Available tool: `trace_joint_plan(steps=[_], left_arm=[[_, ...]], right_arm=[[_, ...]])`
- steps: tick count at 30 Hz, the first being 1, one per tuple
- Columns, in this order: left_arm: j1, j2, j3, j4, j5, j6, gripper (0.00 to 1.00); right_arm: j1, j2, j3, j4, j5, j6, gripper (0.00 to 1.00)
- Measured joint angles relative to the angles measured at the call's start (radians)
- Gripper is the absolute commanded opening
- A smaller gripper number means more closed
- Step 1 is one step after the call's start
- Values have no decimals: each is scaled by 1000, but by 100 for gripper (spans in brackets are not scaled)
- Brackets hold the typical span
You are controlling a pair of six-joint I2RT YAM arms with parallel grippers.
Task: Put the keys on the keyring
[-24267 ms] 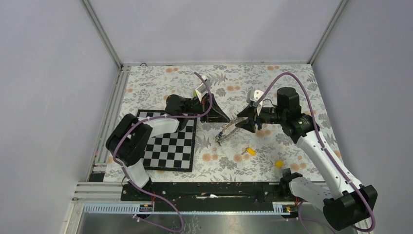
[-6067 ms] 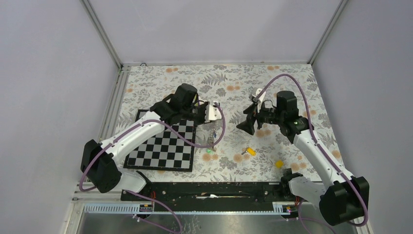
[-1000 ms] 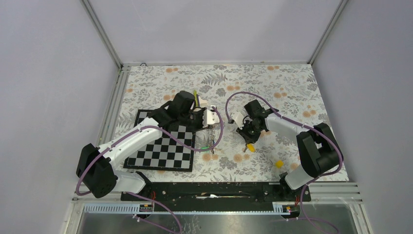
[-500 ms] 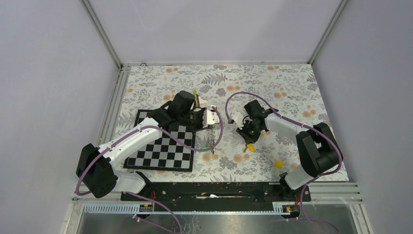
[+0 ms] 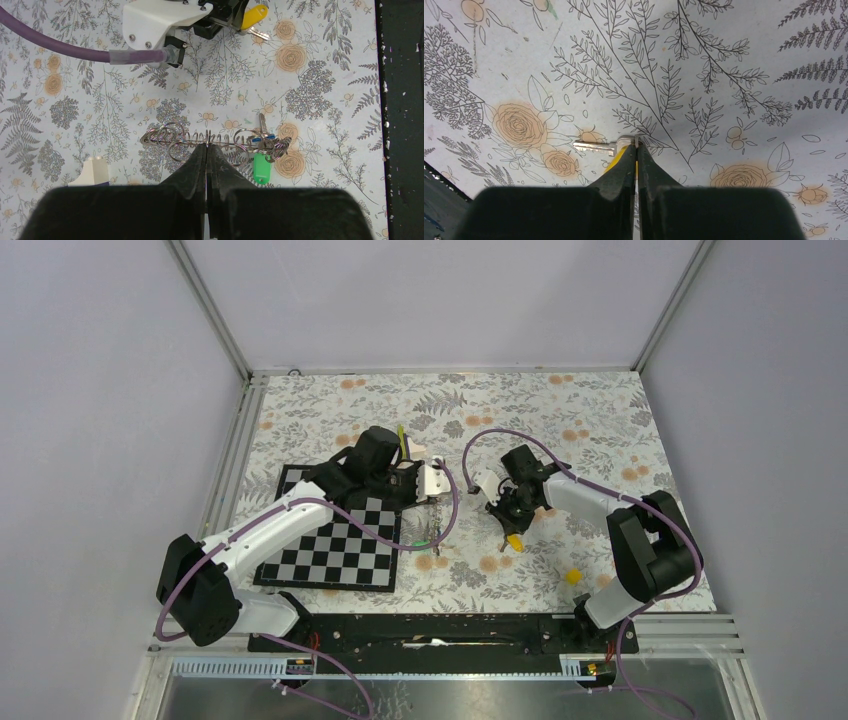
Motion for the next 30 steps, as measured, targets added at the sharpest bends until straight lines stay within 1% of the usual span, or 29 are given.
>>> trace_joint_plan(steps=[2,6,9,12,17,21,24,30], left_arm=[[0,0,0,0,0,0,0],[0,0,0,0,2,0,0],[0,0,0,0,11,0,0],[0,2,2,-7,34,-1,0],[0,56,53,-48,89,-9,0],[0,95,87,-62,110,-13,0],[-6,111,111,-68,109,-28,0],[-32,112,113,-27,94,-87,0]], right_arm=[[0,0,0,-1,-5,0,0],[-2,-2,0,-4,-32,-5,0],[-18,-21,2,-22,-89,-20,0],[-48,-89,8,-34,-169,-40,0],[-64,-265,27,-10,-319,-45,0],[-64,-351,43,44,-449,0,0],[-64,-357,50,76,-526,41,0],[-64,-356,48,149,-646,148,0]])
